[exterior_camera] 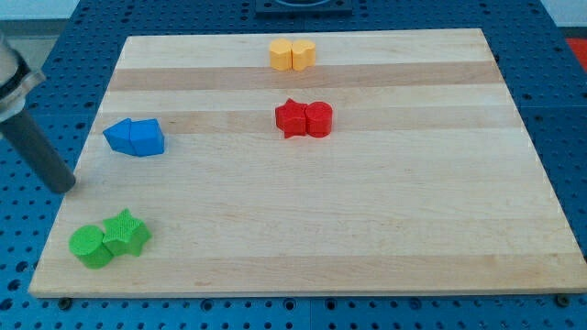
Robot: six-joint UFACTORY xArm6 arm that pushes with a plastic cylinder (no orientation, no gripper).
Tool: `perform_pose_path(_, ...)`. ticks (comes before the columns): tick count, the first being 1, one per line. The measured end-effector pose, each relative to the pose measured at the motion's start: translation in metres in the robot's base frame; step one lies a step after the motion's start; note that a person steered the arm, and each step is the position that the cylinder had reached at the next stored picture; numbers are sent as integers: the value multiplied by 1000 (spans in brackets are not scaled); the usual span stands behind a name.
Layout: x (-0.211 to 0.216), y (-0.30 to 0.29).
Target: Slide the green blocks towards the bottom center of the board
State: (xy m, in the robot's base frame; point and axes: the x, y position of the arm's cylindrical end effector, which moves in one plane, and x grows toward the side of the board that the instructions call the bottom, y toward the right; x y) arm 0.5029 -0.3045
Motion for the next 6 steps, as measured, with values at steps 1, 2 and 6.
perform_pose_path(1, 22, 0)
perform_pose_path(2, 43, 0)
perform_pose_path(6, 75, 88)
